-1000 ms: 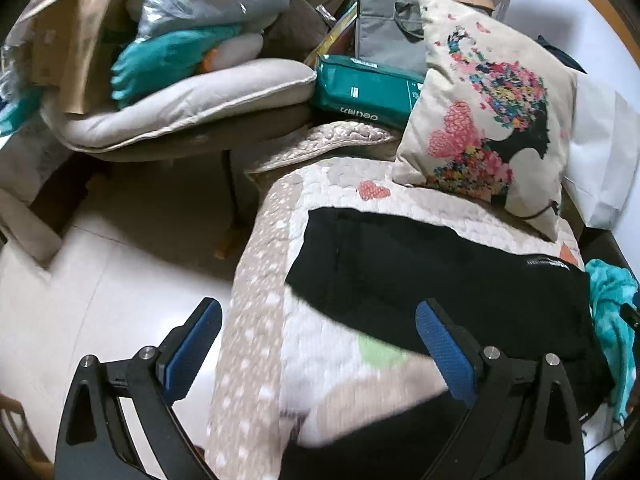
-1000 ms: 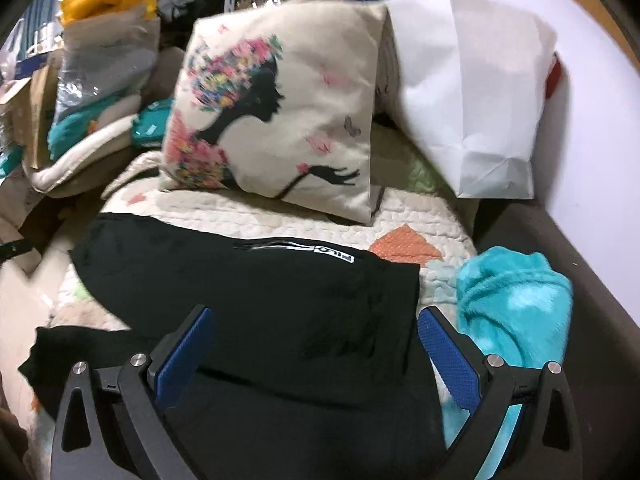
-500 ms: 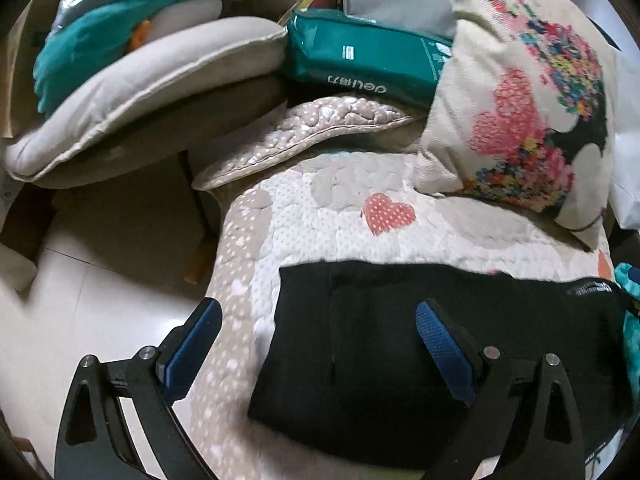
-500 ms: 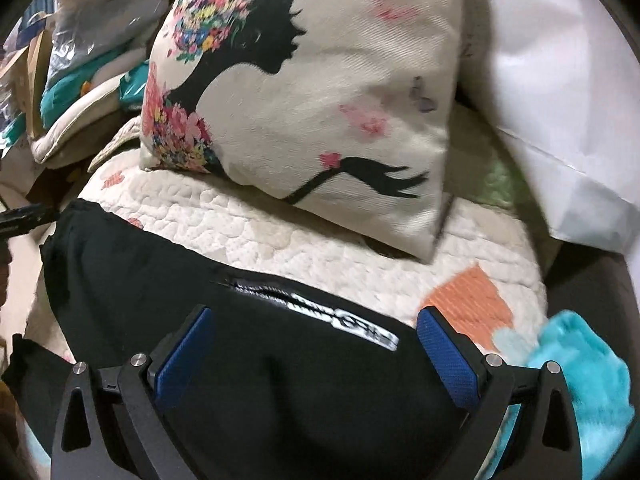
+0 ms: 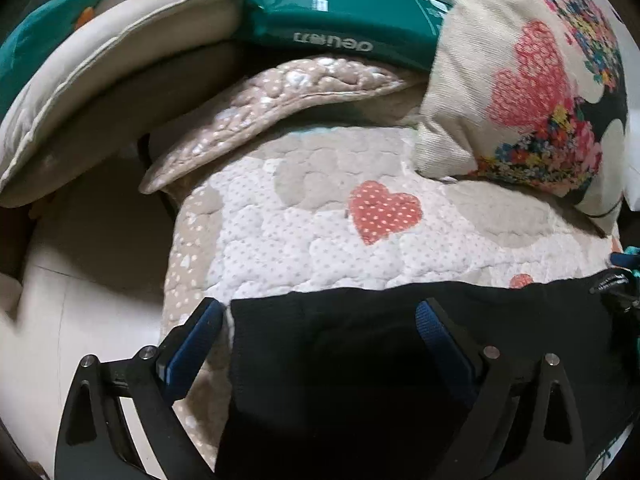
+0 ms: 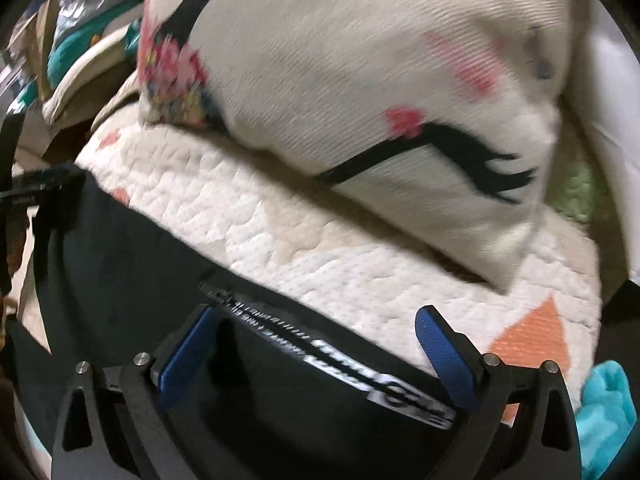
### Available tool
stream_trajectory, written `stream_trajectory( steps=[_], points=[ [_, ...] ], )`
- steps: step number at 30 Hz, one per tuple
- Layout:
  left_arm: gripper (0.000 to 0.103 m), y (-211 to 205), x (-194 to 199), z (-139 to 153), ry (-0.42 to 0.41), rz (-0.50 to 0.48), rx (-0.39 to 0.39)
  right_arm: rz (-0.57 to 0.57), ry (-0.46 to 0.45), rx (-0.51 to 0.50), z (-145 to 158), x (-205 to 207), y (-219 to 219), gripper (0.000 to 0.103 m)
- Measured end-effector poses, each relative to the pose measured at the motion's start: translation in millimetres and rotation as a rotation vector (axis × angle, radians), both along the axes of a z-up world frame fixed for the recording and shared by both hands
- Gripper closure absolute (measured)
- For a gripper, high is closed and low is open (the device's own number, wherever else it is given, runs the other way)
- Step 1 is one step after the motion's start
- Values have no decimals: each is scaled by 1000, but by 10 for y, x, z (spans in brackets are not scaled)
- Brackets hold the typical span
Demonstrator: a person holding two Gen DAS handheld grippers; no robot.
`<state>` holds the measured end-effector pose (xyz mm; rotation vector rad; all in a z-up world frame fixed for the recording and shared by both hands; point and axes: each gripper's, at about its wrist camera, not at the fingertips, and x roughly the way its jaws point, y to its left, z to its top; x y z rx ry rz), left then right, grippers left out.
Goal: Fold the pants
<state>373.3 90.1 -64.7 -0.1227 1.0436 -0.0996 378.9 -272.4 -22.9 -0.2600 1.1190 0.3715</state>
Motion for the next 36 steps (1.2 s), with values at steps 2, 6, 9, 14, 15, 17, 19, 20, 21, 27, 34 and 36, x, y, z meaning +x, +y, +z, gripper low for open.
stream_trajectory(
  steps=[2,6,9,14,15,17,19,20,21,27,34,36],
  points=[
    [32,-19,-45,43,-13,-20,2,25,15,-29,-112,-7,73,4],
    [87,-77,-112,170,-18,-66,-30,18,1,39,-102,-39,103,33],
    [89,-152,-180,257,-40,-67,-3,-10,9,82,-33,-41,119,83],
    [89,-142,-324,397,-62,-54,-10,-28,-14,78,90,-166,158,89],
    [89,-120,-363,445,-68,-47,-18,-29,-21,77,125,-189,154,89],
    [89,-81,-462,578,-88,-31,-42,-38,-36,84,198,-242,168,90],
    [89,-18,-551,693,-108,-23,-60,-45,-56,92,323,-333,90,90],
    [89,5,-559,764,-121,-21,-66,-50,-67,101,347,-332,61,91],
    [89,-13,-617,814,-133,-22,-67,-56,-73,109,405,-358,21,91],
    [89,-52,-1144,1174,-214,-30,-67,-66,-126,162,774,-859,-9,92],
    [89,-69,-2074,1305,-253,-29,-66,-60,-119,163,933,-1695,-43,92],
    [89,-108,-2383,1265,-256,-36,-37,-47,-92,150,857,-1957,-26,92]
  ],
)
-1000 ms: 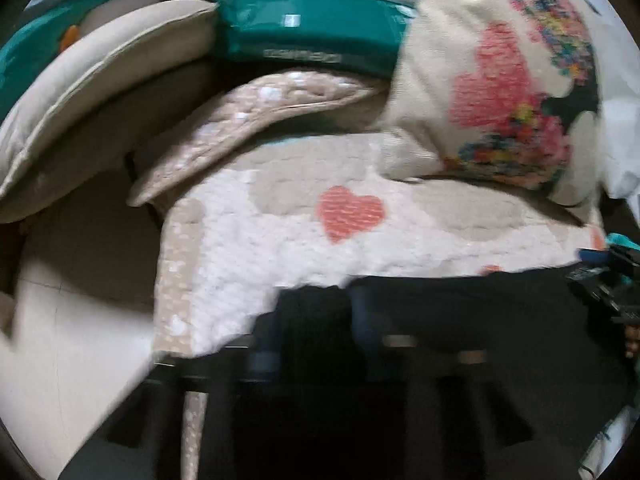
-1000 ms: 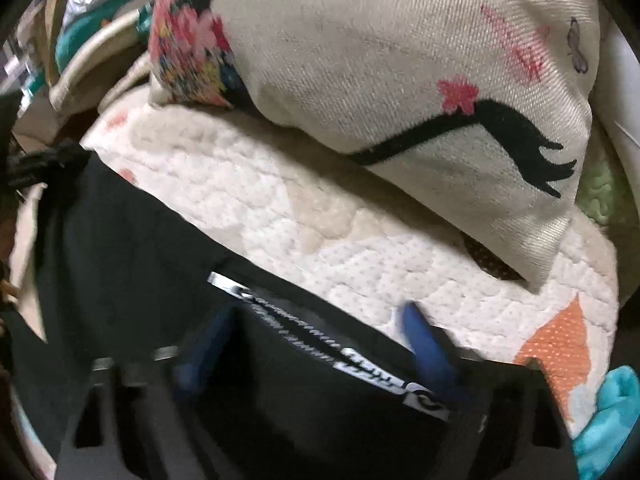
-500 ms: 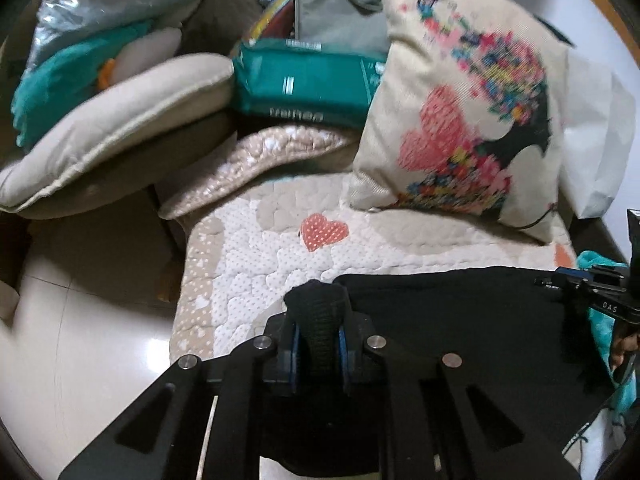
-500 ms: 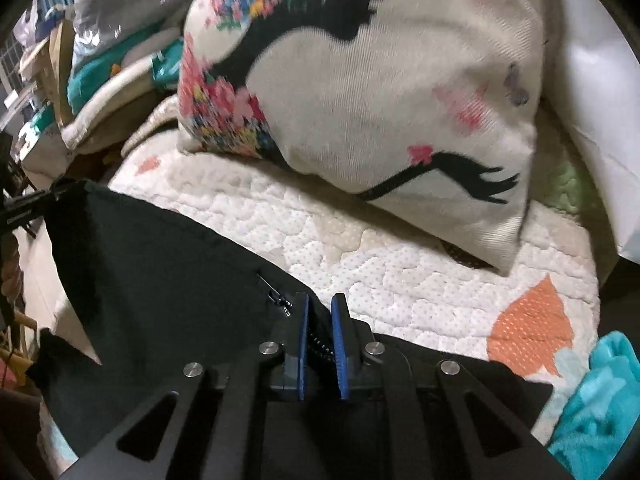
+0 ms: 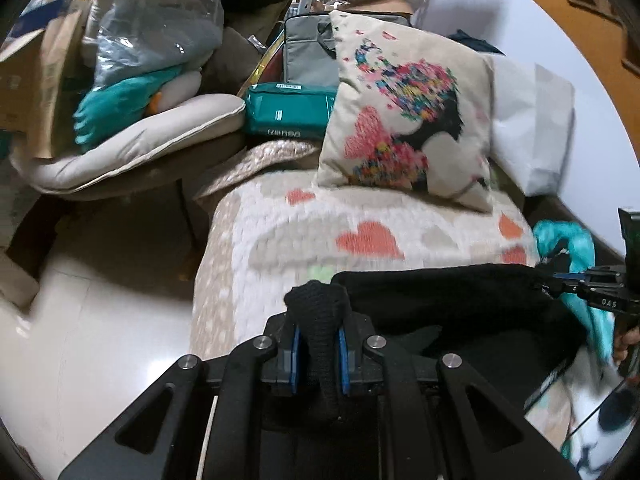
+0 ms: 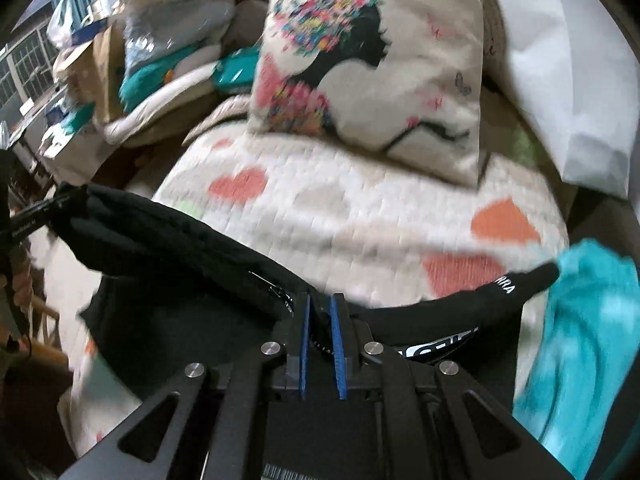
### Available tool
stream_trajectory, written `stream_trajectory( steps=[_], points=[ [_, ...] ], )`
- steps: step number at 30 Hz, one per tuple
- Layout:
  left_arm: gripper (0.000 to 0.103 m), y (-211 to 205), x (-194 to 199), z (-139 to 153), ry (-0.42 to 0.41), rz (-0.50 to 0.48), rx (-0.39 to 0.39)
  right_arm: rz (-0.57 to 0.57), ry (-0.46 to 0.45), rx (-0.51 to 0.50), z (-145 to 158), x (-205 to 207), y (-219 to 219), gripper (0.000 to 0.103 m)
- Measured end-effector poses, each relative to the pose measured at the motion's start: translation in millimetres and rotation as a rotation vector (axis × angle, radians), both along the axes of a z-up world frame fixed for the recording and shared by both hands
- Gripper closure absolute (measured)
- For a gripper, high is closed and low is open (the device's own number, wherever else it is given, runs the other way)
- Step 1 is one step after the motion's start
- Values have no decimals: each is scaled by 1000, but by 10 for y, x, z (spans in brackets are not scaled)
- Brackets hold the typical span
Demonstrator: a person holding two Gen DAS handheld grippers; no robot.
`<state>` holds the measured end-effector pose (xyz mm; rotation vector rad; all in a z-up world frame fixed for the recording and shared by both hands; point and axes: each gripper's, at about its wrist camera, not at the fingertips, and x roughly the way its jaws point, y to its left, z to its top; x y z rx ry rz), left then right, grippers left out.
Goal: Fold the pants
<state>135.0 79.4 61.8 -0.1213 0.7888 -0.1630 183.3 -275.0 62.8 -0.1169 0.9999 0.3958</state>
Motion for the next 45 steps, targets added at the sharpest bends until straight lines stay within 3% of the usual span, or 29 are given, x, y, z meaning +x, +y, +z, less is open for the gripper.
stream_trajectory(
  steps=[3,9,13,15,16,17,19,20,25,31,33,35,40,43,45],
  points=[
    [88,-48,-375,-154,45,-8,14,20,57,-42,-176,-372,11,92],
    [80,-142,-928,-602,226,11,87,45,203,-158,-643,-895,23,94],
    [74,-66,-1195,-681,298,25,58,28,295,-214,-836,-1052,-13,94],
    [69,21,-1310,-627,298,45,37,9,292,-228,-813,-1102,-52,90],
    [69,79,-1357,-583,293,58,22,2,282,-225,-777,-1118,-72,82],
    [68,150,-1375,-539,289,74,4,-7,261,-218,-712,-1138,-95,68],
    [68,246,-1391,-469,276,117,-11,-19,221,-206,-600,-1161,-113,46],
    [68,305,-1358,-424,266,147,-22,-21,194,-190,-519,-1168,-114,44],
    [68,372,-1015,-454,280,204,-71,-12,128,-124,-291,-1105,-30,44],
    [68,301,-449,-788,348,226,-52,-25,52,-41,-106,-738,245,44],
    [68,296,-402,-826,346,203,-90,-39,43,-19,-107,-624,308,44],
    [68,312,-427,-856,342,168,-134,-48,52,9,-135,-471,381,44],
    [68,473,-518,-955,365,204,-108,-15,63,49,-290,-183,713,44],
    [68,654,-580,-991,394,241,-210,7,116,51,-513,-106,955,44],
    [68,738,-616,-960,382,261,-255,21,141,-13,-674,-129,1057,44]
  ],
)
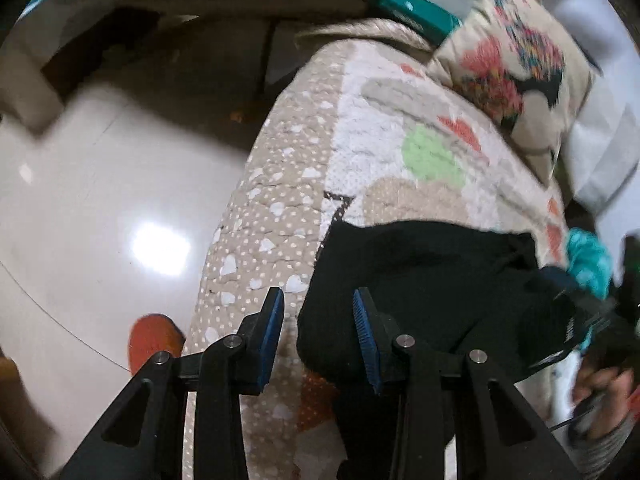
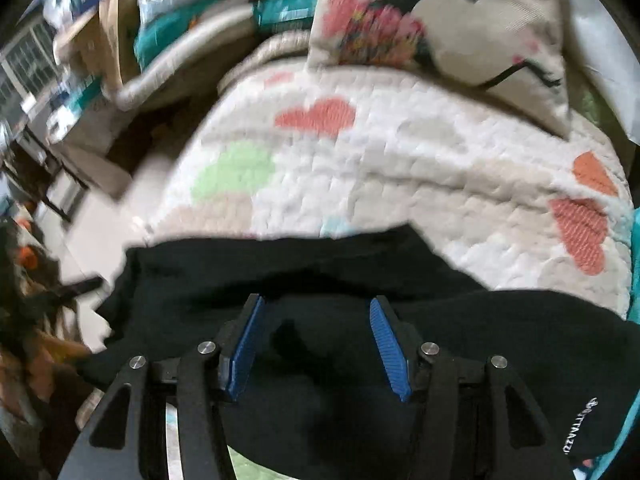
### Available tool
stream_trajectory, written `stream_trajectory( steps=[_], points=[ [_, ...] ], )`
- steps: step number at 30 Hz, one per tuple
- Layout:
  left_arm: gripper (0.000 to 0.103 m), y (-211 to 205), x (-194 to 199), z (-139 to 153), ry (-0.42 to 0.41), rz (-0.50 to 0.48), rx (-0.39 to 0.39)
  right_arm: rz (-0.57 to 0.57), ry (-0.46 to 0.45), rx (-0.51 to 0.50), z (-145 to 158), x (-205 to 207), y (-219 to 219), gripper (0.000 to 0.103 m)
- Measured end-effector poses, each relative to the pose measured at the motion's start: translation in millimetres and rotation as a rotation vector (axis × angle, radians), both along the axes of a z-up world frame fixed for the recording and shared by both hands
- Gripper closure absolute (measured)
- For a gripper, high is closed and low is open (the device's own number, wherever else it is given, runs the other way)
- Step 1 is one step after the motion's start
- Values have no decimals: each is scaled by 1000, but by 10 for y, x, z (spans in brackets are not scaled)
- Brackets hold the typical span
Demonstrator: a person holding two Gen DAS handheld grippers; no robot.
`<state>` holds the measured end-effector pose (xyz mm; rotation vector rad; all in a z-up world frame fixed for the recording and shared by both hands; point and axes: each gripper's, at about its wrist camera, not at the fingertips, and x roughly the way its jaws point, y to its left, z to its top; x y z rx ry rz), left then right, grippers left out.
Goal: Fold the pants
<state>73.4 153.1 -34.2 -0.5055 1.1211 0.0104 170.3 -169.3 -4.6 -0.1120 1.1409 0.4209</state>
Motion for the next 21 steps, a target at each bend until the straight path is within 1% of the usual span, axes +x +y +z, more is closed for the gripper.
stream_trajectory(
  steps=[2,4,8,9,10,12,15,17,20,21],
  points=[
    [68,58,-64,59,-21,21,-24,29,33,-113,-190,-74,71,44],
    [68,62,-130,90,-31,27,-35,56,56,-201,-305,-151,77,44],
    [68,-8,-354,28,-9,42,-44,126,22,-358,-279,-359,207,44],
    [68,-19,-412,6,-4,47,-54,148,-9,-361,-202,-409,282,44],
    [68,-32,-477,-23,2,53,-68,186,-33,-321,-114,-458,365,44],
    [68,-63,-615,-86,14,58,-107,301,-38,-168,84,-563,605,44],
    [68,-130,-809,-184,28,57,-168,475,-16,-39,210,-690,1071,44],
    [68,-195,-909,-243,41,46,-180,586,7,-23,161,-785,1423,44],
    [68,-264,-1000,-314,51,27,-201,717,-3,-83,19,-893,1835,44],
    [68,-296,-1015,-344,57,17,-211,744,0,-96,-23,-914,1903,44]
  ],
)
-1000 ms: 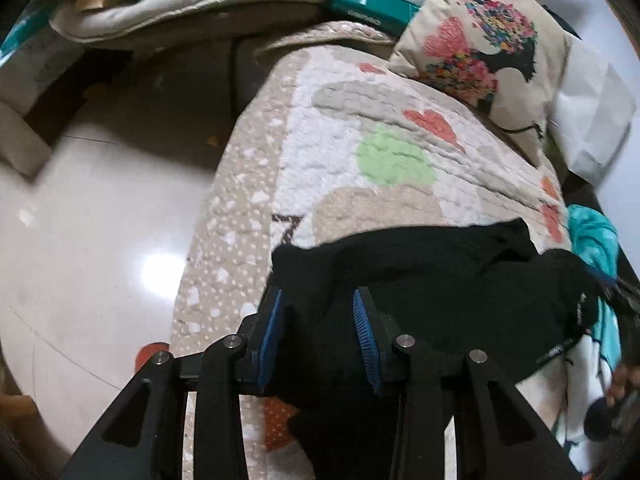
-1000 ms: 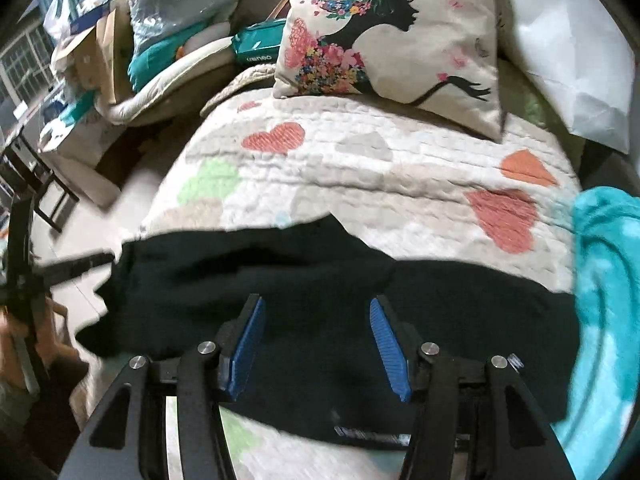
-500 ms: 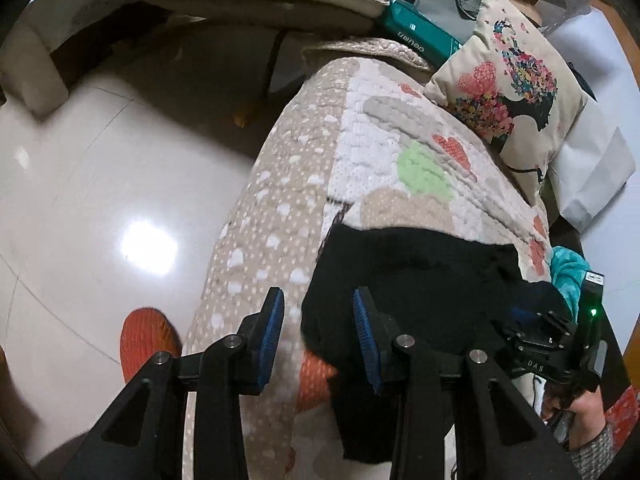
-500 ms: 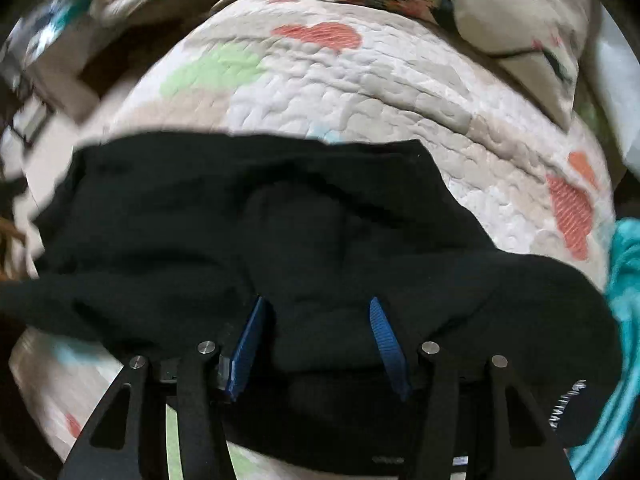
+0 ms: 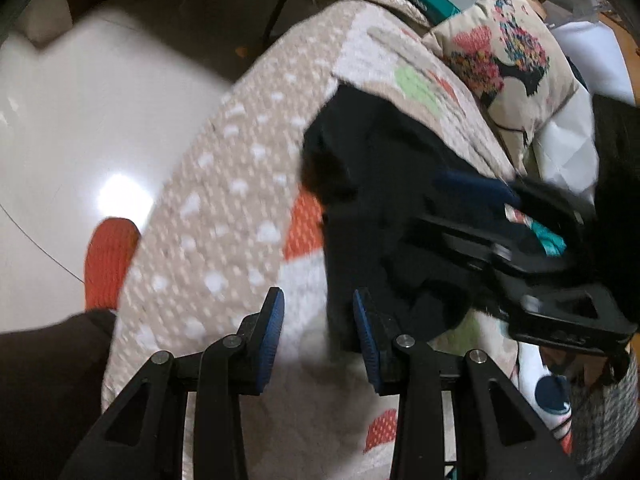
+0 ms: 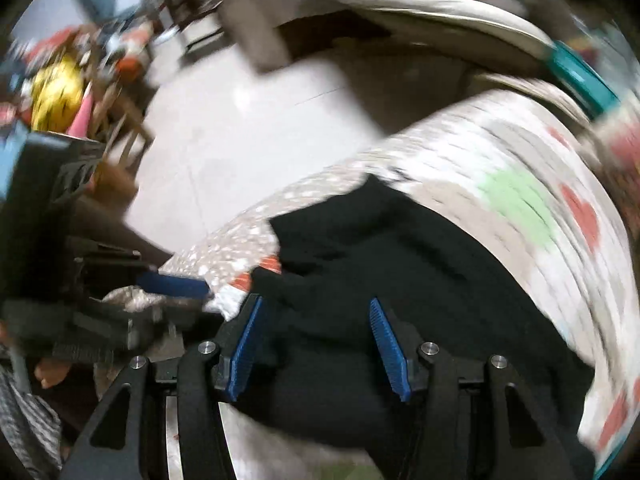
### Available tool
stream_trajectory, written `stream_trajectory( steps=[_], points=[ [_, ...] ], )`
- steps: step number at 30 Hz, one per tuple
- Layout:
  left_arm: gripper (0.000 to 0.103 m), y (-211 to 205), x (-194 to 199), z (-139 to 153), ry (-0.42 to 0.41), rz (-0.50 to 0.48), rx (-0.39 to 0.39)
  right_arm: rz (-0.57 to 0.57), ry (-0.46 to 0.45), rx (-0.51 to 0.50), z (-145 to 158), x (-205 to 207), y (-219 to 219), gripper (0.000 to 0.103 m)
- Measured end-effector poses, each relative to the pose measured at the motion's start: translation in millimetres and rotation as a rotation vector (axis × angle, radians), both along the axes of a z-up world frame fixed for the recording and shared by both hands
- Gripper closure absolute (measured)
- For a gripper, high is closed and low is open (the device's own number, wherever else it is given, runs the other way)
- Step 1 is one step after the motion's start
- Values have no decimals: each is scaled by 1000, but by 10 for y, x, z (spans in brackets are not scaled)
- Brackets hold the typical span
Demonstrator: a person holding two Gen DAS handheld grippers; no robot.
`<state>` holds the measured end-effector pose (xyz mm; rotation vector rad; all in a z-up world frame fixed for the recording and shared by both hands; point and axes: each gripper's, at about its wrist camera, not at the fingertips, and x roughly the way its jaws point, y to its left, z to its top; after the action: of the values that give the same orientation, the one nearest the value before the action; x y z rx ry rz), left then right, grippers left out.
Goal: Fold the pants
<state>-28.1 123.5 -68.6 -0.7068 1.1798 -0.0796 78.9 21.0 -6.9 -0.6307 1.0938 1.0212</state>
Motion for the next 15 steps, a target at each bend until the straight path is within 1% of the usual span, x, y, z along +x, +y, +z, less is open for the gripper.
stream_trajectory(
  steps=[2,3,4,5,6,7,8,9,11,12,15],
  points=[
    [68,-56,4,-35,1,-18,-3,42,-1,-31,-110,-21,139,45],
    [68,-82,10,-39,-2,-24,14,54,0,-51,-178,-16,208,46],
    [68,-100,13,-32,-9,-28,28,60,2,-71,-243,-4,243,49],
    [68,-135,14,-18,-17,-36,46,65,5,-92,-310,13,267,58],
    [69,-161,15,-11,-22,-46,61,71,16,-109,-363,19,284,65],
    [70,-192,14,-2,-26,-63,82,73,33,-115,-395,36,289,78],
    [85,-216,13,9,-33,-78,90,70,44,-112,-387,27,288,83],
    [96,-244,16,11,-36,-99,73,67,41,-107,-362,49,290,86],
    [96,-262,10,21,-40,-102,86,51,39,-86,-291,57,287,90],
    [98,-261,12,36,-45,-97,88,37,38,-68,-226,63,267,90],
    [98,-223,57,186,-87,-62,111,7,10,-17,-20,88,241,91]
  ],
)
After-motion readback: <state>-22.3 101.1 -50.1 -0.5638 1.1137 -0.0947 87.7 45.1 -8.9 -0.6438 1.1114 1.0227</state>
